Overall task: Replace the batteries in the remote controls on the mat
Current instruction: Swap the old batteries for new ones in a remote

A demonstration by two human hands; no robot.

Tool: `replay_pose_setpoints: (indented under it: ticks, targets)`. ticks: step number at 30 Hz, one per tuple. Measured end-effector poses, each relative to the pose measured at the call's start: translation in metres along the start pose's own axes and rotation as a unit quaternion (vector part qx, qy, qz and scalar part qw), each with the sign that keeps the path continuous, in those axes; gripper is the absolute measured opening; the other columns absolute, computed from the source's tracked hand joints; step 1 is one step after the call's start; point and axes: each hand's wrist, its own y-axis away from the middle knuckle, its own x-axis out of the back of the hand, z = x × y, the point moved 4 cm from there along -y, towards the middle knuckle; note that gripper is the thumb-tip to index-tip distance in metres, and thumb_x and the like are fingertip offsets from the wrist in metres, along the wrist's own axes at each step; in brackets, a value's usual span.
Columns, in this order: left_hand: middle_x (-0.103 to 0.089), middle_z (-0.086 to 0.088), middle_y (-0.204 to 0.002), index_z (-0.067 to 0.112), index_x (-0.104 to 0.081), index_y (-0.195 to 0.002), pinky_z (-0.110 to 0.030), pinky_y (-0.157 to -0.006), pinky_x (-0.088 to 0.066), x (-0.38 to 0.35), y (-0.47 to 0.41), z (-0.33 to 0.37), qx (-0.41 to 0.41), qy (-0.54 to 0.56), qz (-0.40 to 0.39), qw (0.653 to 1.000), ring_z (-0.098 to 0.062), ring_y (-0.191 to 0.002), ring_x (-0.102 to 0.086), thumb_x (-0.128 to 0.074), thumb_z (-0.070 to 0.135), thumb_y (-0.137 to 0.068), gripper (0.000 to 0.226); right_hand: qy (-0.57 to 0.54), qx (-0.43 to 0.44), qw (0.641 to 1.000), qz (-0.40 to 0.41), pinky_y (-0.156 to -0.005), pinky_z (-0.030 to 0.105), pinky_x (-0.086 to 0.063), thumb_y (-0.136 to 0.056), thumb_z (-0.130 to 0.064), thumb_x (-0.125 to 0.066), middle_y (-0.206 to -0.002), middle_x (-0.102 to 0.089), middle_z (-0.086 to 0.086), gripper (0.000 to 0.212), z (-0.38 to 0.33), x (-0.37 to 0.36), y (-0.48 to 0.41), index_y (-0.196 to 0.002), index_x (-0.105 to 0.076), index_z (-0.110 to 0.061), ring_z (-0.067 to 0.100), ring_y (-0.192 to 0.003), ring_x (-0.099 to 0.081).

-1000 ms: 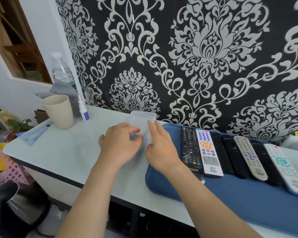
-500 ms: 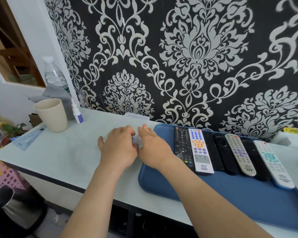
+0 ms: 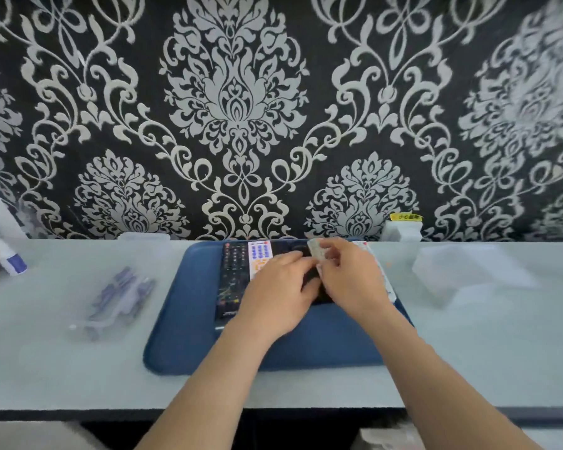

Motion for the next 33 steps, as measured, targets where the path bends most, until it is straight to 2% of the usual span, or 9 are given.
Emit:
replay_pose_setpoints:
  ticks: [5,10,16,18,20,22,25,29,33]
  targets:
    - [-0.03,0.001,-0.155,0.026,-0.036,-0.146,-0.037,-0.112,-0.03,-0.056,-0.021,0.073,-0.066,0.017,-0.085,0.994,-0.018,-0.141,-0.025,-0.046,0.032,-0.097,0.05,0.04,-0.1,0.991,0.083,-0.086,0.035,-0.046,-0.089,-0.008,-0.05,-0.11,-0.068,0.01,0.035,0.077,0.062,0.002,-0.119,-0.065,-0.016,0.03,-0.105,-0.061]
    - [-0.01,0.0,-0.161,0.028,-0.018,-0.152,-0.036,-0.116,-0.017,-0.102,-0.042,0.136,-0.106,0.015,-0.135,0.985,-0.017,-0.147,-0.008,-0.043,0.04,-0.099,0.059,-0.012,-0.202,0.958,0.203,-0.084,0.037,-0.042,-0.091,-0.018,-0.054,-0.103,-0.054,0.006,0.018,0.145,0.119,0.016,-0.108,-0.056,-0.012,0.025,-0.095,-0.05]
    - [-0.041,0.0,-0.144,0.02,-0.058,-0.125,-0.036,-0.101,-0.035,-0.13,-0.07,0.154,-0.106,-0.016,-0.106,0.989,-0.017,-0.135,-0.031,-0.047,0.039,-0.097,0.035,-0.219,-0.349,0.873,0.262,-0.052,0.035,-0.027,-0.086,-0.026,-0.06,-0.059,-0.036,0.006,0.038,0.199,0.132,0.026,-0.059,-0.037,-0.012,0.026,-0.058,-0.036]
    - [-0.053,-0.001,-0.125,0.015,-0.066,-0.107,-0.035,-0.091,-0.044,-0.129,-0.074,0.152,-0.126,0.006,-0.065,0.99,-0.019,-0.119,-0.045,-0.05,0.032,-0.097,0.025,-0.368,-0.368,0.817,0.25,-0.053,0.031,-0.032,-0.088,-0.024,-0.064,-0.069,-0.043,0.01,0.03,0.205,0.13,0.023,-0.066,-0.048,-0.01,0.022,-0.06,-0.038]
    - [-0.056,-0.002,-0.11,0.011,-0.066,-0.098,-0.039,-0.083,-0.047,-0.129,-0.074,0.149,-0.151,0.01,-0.055,0.987,-0.02,-0.104,-0.052,-0.05,0.027,-0.097,0.023,-0.49,-0.34,0.77,0.225,-0.057,0.022,-0.041,-0.094,-0.008,-0.057,-0.092,-0.057,0.02,0.01,0.204,0.128,0.019,-0.101,-0.062,-0.003,0.019,-0.068,-0.048]
    - [-0.055,-0.001,-0.113,0.01,-0.066,-0.098,-0.037,-0.085,-0.046,-0.129,-0.071,0.141,-0.139,0.018,-0.057,0.988,-0.02,-0.102,-0.054,-0.052,0.025,-0.096,0.021,-0.555,-0.279,0.758,0.199,-0.064,0.02,-0.045,-0.094,0.008,-0.045,-0.106,-0.061,0.017,0.033,0.199,0.125,0.015,-0.119,-0.057,-0.012,0.017,-0.073,-0.054]
    - [-0.051,0.006,-0.123,0.018,-0.059,-0.111,-0.028,-0.093,-0.047,-0.118,-0.069,0.128,-0.058,0.151,-0.016,0.987,-0.013,-0.11,-0.053,-0.064,0.015,-0.088,0.024,-0.472,-0.18,0.856,0.108,-0.074,0.024,-0.044,-0.089,0.012,-0.042,-0.101,-0.064,-0.002,0.047,0.181,0.122,0.008,-0.106,-0.063,-0.026,0.009,-0.081,-0.061]
    - [-0.052,0.025,-0.112,0.037,-0.037,-0.129,-0.006,-0.073,-0.047,-0.104,-0.071,0.122,0.078,0.436,-0.043,0.895,0.007,-0.094,-0.059,-0.058,0.006,-0.087,0.056,-0.289,-0.171,0.941,-0.025,-0.108,0.031,-0.033,-0.096,-0.019,-0.053,-0.152,-0.04,-0.012,0.029,0.16,0.115,0.006,-0.119,-0.068,-0.028,0.011,-0.134,-0.045]
    - [-0.046,-0.001,-0.14,0.017,-0.047,-0.136,-0.037,-0.104,-0.036,-0.106,-0.072,0.124,-0.012,0.072,-0.075,0.995,-0.02,-0.128,-0.042,-0.041,0.018,-0.096,0.04,-0.148,-0.143,0.979,0.005,-0.1,0.021,-0.027,-0.097,-0.033,-0.058,-0.158,-0.034,-0.002,0.031,0.159,0.113,0.001,-0.122,-0.069,-0.018,0.011,-0.142,-0.035]
